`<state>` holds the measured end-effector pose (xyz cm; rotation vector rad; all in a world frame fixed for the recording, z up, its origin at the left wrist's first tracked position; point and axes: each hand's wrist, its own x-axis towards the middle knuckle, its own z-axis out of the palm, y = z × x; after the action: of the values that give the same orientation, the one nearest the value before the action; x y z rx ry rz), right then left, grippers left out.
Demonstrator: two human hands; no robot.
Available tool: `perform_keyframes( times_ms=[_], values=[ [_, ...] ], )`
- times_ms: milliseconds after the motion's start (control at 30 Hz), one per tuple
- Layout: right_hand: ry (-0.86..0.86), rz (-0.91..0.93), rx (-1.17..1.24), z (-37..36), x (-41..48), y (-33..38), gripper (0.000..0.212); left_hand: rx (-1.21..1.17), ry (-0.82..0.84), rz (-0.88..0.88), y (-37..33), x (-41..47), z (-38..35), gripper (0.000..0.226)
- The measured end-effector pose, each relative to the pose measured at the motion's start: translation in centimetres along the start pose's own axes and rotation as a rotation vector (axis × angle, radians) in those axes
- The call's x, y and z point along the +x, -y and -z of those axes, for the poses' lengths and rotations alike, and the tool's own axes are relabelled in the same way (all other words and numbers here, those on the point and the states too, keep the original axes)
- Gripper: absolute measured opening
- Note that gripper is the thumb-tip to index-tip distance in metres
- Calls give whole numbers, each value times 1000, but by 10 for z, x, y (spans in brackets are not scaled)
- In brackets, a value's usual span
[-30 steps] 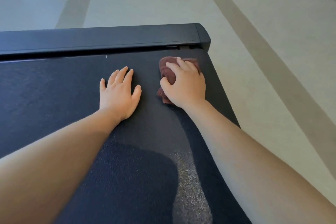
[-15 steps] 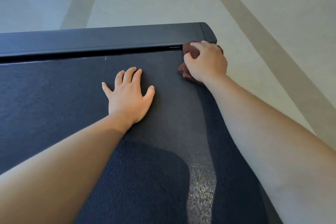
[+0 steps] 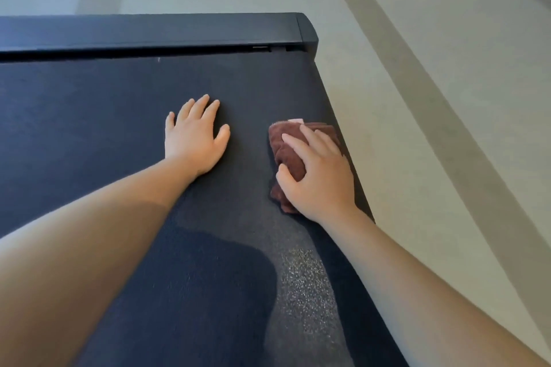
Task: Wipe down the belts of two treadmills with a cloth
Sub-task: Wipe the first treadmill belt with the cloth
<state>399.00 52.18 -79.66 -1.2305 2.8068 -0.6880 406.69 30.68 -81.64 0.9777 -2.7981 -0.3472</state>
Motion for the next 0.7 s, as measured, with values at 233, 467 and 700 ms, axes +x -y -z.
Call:
perform_keyframes(
  times_ms=[233,467,700],
  values=[
    [-18,-34,-34,-1,17,2,50,14,-43,-34,-5,-49,1,56],
    [-54,-95,-106,-16,74,6,50,9,-70,-50,0,-40,-6,54],
    [-6,41,-23,-8,-35,41,46,-9,49,-113,4,-55,9,54]
  ],
)
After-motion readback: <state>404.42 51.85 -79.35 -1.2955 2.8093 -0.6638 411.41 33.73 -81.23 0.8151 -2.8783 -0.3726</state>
